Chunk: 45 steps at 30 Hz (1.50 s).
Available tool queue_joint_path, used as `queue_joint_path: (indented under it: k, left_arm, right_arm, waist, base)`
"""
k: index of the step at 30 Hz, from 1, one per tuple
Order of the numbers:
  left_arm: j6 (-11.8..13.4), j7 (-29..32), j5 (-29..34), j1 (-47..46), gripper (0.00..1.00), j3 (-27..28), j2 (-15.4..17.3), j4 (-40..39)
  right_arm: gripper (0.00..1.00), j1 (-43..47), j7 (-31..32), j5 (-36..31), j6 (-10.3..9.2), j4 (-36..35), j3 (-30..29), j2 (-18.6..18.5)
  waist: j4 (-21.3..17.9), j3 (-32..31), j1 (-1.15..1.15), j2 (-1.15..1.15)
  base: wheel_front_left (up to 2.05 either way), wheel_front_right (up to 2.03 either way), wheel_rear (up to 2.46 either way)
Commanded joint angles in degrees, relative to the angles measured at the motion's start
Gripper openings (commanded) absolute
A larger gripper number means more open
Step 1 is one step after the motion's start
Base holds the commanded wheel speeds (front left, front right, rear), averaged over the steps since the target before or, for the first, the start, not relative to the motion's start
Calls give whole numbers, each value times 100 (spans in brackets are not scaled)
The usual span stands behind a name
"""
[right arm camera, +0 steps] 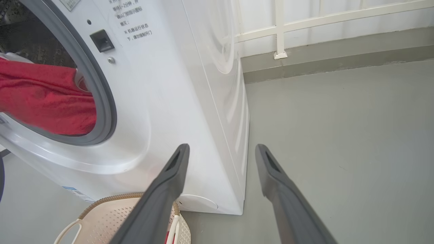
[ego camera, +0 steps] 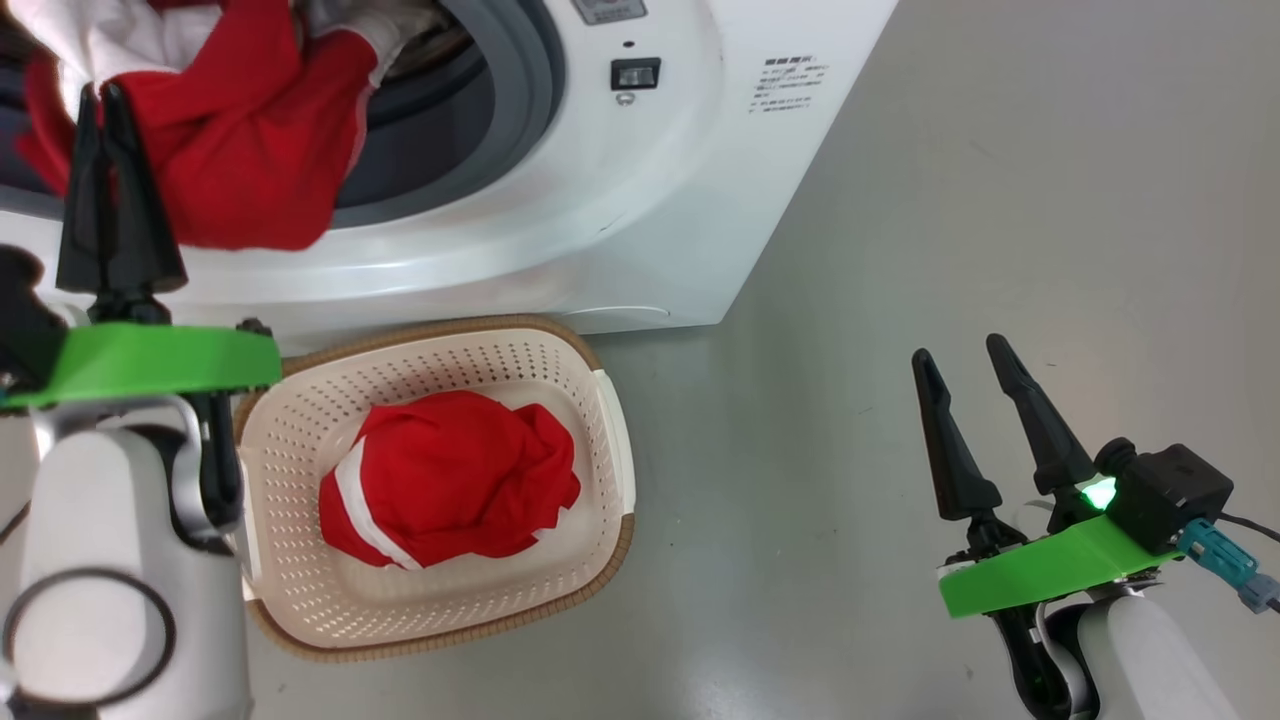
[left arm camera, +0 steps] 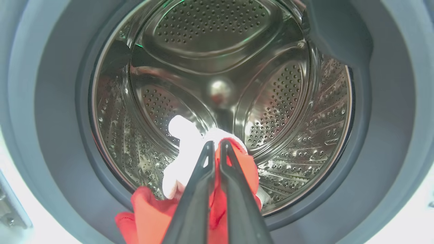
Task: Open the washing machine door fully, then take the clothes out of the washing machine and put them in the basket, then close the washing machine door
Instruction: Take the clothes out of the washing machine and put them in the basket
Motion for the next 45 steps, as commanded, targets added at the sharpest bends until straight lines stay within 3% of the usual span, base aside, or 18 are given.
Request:
queue_joint_path:
  k: [1,6,16,21,36,45]
  left_arm:
    - [-26,-44,71,218,0,128,135,-393]
    - [12,-44,3,548,0,34,122,-1082]
    - [335,-45,-44,913,0,-260,120,-2394]
    - [496,-45,-65,1057,0,-375,120,-2577]
    - [561,-45,-287,1409,0,-849,120,-1014]
    - [448,-45,-357,1203,0,-969,119,304]
  right_arm:
    - [100,61,-37,-120,42,-149,101,-12]
    - [100,54,-37,-122,42,-161,78,-19]
    - [100,37,-37,-128,42,-181,45,-39]
    - [100,29,-37,-129,42,-184,48,-49]
    - [100,-80,-37,-125,42,-199,87,-37]
    - [100,-218,-37,-122,42,-229,76,-24]
  waist:
    - [18,12,0,0]
    - [49,39,0,0]
    - [100,78,0,0]
    - [113,97,0,0]
    - [78,325,0,0]
    - [47,630,0,0]
  base:
    - [0,0,0]
    - [0,0,0]
    - [0,0,0]
    - [0,0,0]
    - [0,0,0]
    - [0,0,0]
